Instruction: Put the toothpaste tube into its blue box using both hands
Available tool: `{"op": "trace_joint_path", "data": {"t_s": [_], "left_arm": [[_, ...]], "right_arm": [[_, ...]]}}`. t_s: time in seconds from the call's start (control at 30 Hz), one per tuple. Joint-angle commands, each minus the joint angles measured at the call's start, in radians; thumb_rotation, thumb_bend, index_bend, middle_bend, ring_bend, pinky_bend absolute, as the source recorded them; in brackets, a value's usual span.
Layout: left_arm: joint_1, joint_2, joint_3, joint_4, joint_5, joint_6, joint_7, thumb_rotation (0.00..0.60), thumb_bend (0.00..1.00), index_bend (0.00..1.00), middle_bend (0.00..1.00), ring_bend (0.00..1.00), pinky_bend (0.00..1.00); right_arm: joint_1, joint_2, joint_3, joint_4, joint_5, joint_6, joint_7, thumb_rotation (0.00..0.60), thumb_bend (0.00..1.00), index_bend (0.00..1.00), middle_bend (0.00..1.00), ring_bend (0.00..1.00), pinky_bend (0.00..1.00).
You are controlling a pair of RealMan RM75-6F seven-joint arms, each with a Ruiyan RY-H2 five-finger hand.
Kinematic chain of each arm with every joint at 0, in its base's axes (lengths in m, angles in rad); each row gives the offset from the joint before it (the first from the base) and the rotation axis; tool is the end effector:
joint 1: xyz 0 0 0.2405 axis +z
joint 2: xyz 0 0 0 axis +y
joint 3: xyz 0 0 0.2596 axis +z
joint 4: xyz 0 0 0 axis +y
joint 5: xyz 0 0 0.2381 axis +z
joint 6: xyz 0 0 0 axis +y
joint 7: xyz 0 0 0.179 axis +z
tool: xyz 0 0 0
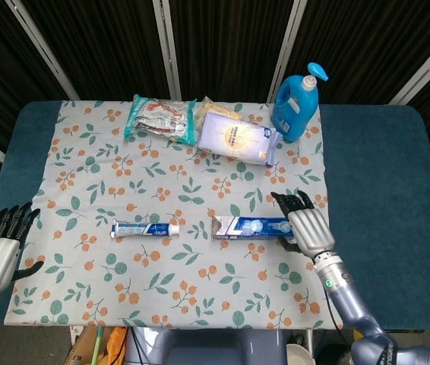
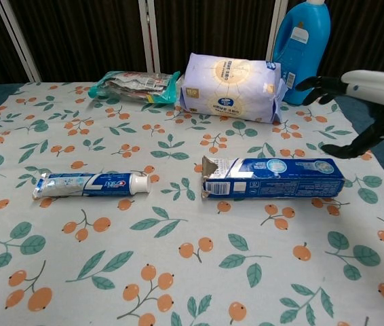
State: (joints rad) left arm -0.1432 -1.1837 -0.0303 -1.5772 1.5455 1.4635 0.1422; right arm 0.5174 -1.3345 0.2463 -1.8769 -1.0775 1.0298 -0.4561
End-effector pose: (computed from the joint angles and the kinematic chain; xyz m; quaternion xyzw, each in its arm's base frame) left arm -0.3081 0.2320 0.1064 -0.6470 -0.3355 -0.3693 0.5766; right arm -0.1481 -0.3296 0.0086 0.6938 -0.4372 0.3816 0.4264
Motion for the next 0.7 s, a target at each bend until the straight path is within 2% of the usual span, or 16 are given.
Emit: {"op": "trace_joint_path", "data": {"t_s": [0.03,0.33,0.7], "left_arm": [[-0.002,0.003,0.000,-0.001,-0.005,-0.008,-0.006,0.600,0.09,0.00,0.00,0.00,0.00],[-0.010,0.013,-0.002,-0.007,-0.025,-0.032,-0.015,0.600,0.09,0.00,0.00,0.00,0.00],[-0.012,0.019,0.001,-0.016,-0.030,-0.042,-0.025,0.600,0.09,0.00,0.00,0.00,0.00]], "right_arm": [[0.056,-0.073,0.009,0.028,0.092,-0.035,-0.056,0.600,0.37,0.00,0.17,0.14,0.04],[0.138,-0.161,0.010,0.083,0.210,-0.041,-0.128,0.600,0.36,0.00,0.17,0.14,0.04],[0.174,-0.198,-0.024,0.163,0.305,-0.049,-0.146,0.600,0.37,0.02,0.17,0.14,0.04]]}}
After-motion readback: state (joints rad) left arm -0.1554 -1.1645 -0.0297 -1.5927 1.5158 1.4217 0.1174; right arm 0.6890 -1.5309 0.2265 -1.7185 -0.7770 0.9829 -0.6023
